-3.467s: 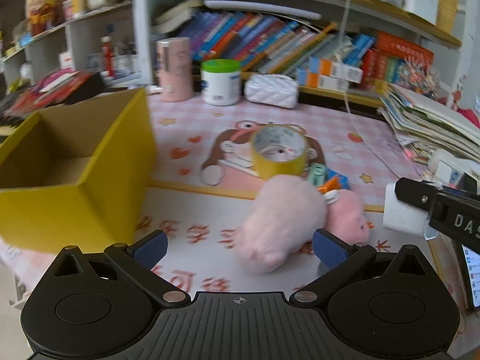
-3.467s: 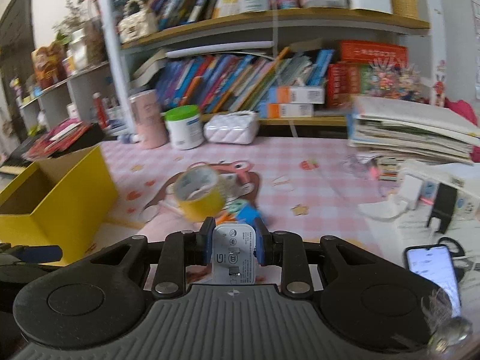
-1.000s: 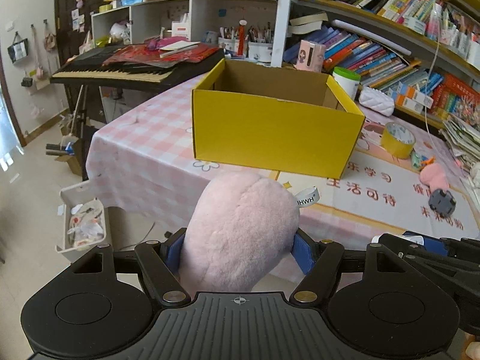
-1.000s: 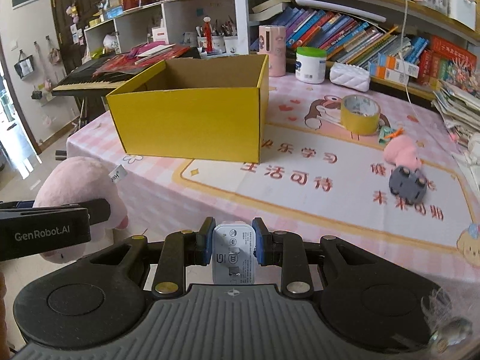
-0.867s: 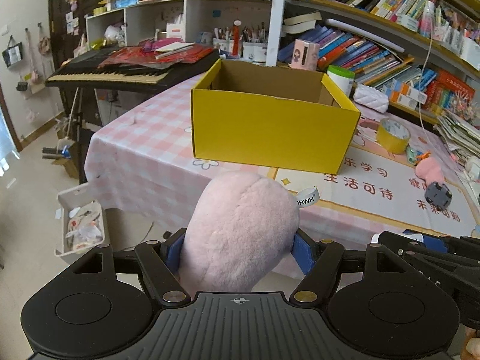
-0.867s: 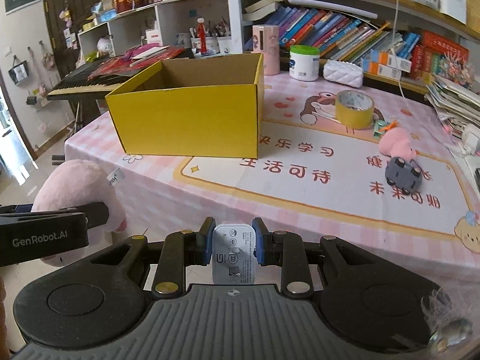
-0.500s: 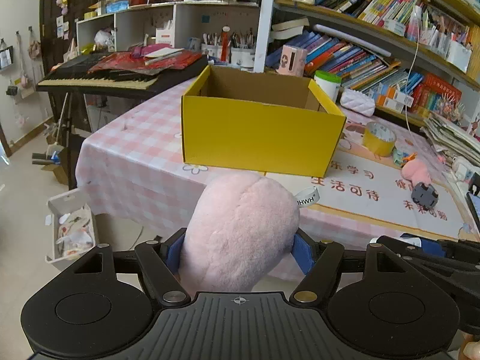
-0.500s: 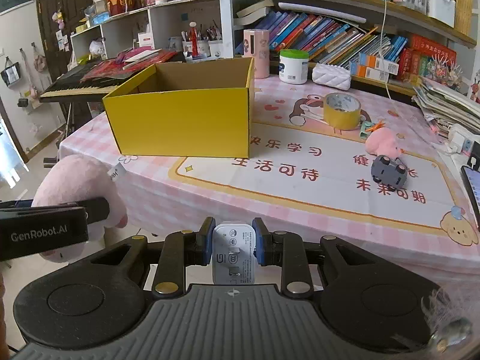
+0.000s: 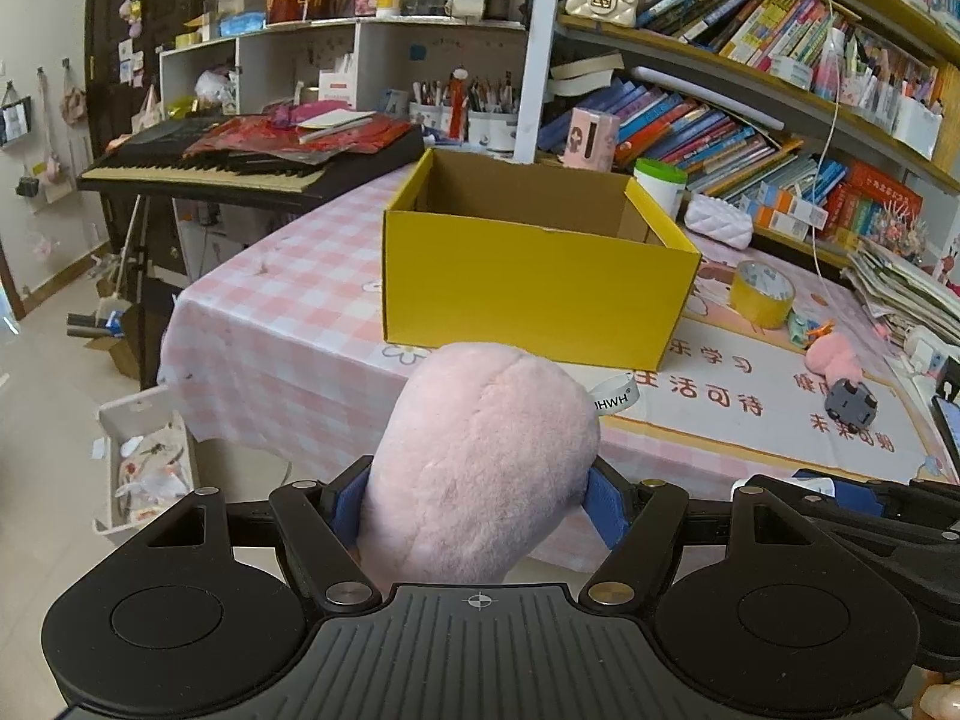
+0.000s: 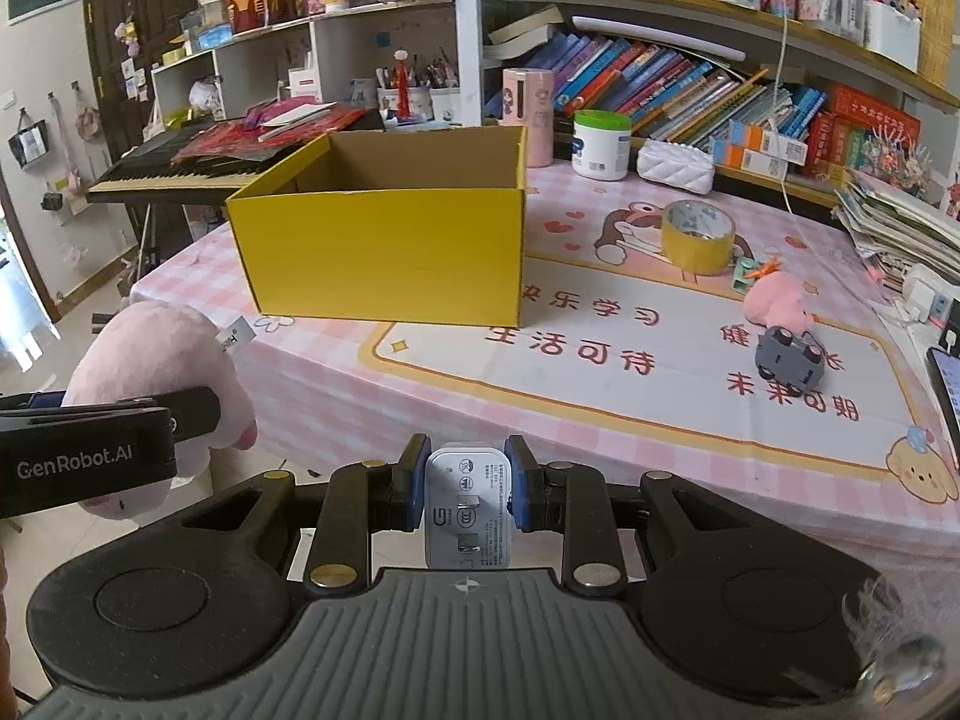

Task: Organize objects
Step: 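Carry the pink pig and white plug with both grippers over the yellow box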

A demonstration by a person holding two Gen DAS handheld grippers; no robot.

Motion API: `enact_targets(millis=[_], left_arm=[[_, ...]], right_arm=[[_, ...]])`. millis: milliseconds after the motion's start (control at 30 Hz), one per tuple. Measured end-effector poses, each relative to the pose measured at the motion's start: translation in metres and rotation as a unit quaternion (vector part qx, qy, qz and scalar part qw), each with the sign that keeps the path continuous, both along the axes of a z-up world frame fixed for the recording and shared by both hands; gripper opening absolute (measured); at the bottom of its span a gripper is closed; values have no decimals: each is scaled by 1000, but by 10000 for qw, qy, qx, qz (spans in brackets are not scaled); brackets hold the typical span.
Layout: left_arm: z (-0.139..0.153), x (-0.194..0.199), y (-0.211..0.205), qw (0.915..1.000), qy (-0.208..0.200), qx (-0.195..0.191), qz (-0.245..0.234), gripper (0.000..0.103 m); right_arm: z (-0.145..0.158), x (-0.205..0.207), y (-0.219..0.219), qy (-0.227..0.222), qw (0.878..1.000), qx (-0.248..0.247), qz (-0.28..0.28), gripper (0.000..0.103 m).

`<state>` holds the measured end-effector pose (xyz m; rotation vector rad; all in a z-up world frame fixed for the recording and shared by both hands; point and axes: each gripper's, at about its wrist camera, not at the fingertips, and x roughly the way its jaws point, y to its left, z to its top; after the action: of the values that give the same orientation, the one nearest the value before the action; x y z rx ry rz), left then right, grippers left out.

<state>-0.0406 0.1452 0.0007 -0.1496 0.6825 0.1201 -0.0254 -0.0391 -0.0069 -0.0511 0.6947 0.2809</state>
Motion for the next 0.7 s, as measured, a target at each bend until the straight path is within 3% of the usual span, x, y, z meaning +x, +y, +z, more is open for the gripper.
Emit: enact_targets(millis=[700], left_arm=[[-2,25,17,9996,43,39,289,71]], right_arm=[[-5,39,28,70,9991,-15,429,25]])
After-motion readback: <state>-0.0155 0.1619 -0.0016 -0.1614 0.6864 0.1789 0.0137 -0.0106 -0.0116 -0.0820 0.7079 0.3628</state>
